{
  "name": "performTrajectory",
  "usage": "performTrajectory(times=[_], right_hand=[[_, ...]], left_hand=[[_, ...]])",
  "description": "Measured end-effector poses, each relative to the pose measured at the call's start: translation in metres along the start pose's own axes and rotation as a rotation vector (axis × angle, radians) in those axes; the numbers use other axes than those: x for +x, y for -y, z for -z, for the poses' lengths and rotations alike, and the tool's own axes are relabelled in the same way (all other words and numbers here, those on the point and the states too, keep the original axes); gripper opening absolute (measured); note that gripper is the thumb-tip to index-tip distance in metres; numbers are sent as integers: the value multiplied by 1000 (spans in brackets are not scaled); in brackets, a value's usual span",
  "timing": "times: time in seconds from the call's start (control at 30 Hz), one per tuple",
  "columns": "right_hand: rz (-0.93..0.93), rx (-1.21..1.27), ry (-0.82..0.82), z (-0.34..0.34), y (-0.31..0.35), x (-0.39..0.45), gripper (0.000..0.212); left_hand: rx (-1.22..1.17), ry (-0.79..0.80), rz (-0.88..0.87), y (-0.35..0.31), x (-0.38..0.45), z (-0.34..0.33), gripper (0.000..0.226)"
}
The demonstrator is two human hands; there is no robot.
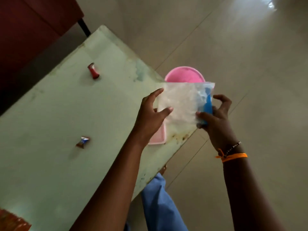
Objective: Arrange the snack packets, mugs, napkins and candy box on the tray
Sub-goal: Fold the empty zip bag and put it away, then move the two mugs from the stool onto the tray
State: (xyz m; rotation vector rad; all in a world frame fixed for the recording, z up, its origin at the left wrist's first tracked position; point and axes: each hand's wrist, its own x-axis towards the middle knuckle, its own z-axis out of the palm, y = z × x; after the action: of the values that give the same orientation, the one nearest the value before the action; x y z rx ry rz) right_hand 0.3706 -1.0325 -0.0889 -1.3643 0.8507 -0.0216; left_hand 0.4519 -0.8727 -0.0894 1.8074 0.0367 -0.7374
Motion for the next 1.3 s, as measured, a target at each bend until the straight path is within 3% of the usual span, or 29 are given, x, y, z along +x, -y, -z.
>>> performTrajectory(times=[0.13,0.27,0.4,0.5,0.57,0.63,0.8,0.97,1.3], right_hand=[[186,-277,-349,22,6,65,36],[163,-572,-421,28,-15,127,42],[73,-711,-276,18,-44,172,44],[-177,-724,-24,16,-68,206,57],[-266,-717,31,19,-77,218,51],[-204,-705,8,20,-75,219,40],[-98,-400,-29,-7,-37,177,23],[-37,-152,111,-70,4,107,17],[-30,-167,369,-198,-7,-34,18]], left_hand=[[37,-62,17,-18,34,-27,25],[60,-37,43,-20,59,-43,22],[85,-28,59,-9,75,-53,22],[70,-41,77,1,86,-56,22],[45,-52,72,5,91,-55,24],[10,-56,62,6,93,-52,25],[-59,-86,75,-1,91,-36,25],[-171,-171,94,-4,74,-3,24],[-303,-429,137,44,-43,105,23]])
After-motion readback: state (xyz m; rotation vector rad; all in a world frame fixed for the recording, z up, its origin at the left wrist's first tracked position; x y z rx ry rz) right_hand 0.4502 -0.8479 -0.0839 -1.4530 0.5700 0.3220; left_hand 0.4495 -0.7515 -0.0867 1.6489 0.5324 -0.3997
